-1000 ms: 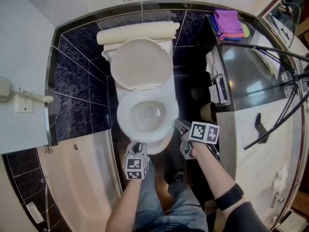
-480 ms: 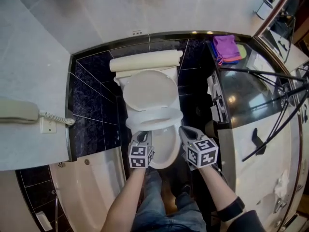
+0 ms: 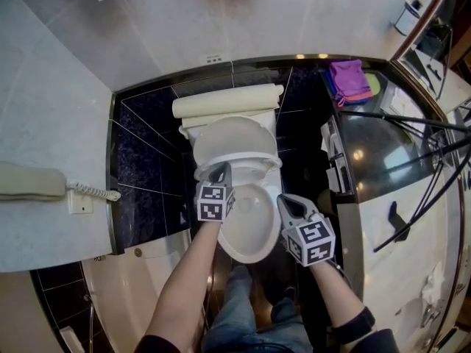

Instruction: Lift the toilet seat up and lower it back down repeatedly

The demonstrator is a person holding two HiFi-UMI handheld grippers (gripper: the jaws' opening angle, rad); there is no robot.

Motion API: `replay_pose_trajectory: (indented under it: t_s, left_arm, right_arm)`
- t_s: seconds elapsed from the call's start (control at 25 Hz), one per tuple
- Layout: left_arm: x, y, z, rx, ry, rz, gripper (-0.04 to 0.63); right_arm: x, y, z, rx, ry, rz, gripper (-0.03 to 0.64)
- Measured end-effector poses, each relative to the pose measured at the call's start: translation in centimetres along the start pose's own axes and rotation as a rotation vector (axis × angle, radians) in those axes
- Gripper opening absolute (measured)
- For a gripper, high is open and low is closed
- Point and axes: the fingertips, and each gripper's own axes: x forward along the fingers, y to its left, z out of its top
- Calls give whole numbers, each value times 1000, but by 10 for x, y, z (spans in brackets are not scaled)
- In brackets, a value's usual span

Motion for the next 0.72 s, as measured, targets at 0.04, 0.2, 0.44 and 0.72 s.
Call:
replay_pose_trajectory:
  t_s: [0.04, 0.2, 0.44, 0.72]
  left_arm:
    - [7, 5, 6, 5, 3, 1, -9]
    - [25, 16, 29, 0, 21, -3, -9]
    - [35, 21, 46, 27, 8, -1, -9]
    - [23, 16, 42, 22, 10, -3, -9]
  right_arm:
    - [-1, -1, 1, 2, -1, -1, 17]
    - [-2, -5, 7, -1, -6, -2, 17]
    - [0, -10, 6, 6, -6, 0, 17]
    - [2, 0, 7, -5, -1, 12, 17]
